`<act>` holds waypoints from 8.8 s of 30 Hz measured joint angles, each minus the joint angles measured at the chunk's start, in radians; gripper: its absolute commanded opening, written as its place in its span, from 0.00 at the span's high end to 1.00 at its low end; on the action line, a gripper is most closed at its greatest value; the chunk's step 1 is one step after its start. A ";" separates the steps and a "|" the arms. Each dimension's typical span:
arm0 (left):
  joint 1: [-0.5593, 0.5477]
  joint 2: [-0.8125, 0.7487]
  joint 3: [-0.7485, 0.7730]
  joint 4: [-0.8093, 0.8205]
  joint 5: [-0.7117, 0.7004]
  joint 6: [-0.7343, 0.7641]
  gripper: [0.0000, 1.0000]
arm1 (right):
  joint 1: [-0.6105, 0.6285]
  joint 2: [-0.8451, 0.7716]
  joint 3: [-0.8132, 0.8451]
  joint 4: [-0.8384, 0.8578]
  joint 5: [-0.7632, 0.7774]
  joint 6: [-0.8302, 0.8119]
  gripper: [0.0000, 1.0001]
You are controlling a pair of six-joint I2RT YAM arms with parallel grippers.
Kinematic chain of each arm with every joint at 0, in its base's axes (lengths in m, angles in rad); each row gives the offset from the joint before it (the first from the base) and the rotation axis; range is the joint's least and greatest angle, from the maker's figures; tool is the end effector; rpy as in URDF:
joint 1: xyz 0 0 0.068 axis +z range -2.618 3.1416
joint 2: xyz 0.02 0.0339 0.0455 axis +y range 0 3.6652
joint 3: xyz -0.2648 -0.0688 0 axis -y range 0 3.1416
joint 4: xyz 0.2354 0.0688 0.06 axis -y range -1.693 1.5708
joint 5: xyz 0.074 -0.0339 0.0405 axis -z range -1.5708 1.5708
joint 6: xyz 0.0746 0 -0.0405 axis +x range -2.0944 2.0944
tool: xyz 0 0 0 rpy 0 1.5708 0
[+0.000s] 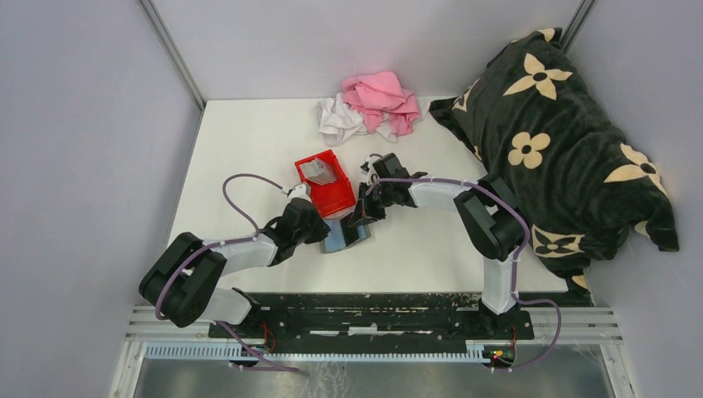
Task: Put the credit cards into the card holder
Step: Insert the credit card into the card holder.
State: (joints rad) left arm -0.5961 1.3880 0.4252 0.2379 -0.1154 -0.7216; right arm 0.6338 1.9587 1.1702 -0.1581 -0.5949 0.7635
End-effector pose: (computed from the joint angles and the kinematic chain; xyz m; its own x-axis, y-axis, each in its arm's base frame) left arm 0.2253 -0.1425 0.1167 -0.7332 -0.2955 -0.6124 0.0027 0.8994 -0.4372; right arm 0.3040 0.2753 0.1238 -0.9940 -0.0198 -0.1078 -0.0929 0.6743 0.7326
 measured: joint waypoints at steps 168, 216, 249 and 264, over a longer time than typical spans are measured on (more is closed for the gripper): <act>0.001 -0.171 -0.021 -0.304 -0.068 -0.227 0.87 | 0.140 0.134 0.330 -0.406 0.247 -0.154 0.31; -0.002 0.018 0.074 -0.181 0.103 -0.201 0.90 | 0.261 0.269 0.603 -0.764 0.597 -0.258 0.35; -0.002 0.044 0.086 -0.152 0.099 -0.189 0.91 | 0.207 0.229 0.550 -0.720 0.611 -0.271 0.35; -0.004 0.076 0.098 -0.115 0.109 -0.189 0.91 | 0.187 0.219 0.532 -0.690 0.574 -0.255 0.45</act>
State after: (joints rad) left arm -0.5999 1.4643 0.5232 0.1230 -0.0067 -0.9108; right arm 0.8207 2.1777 1.7020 -0.8478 -0.0208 0.5087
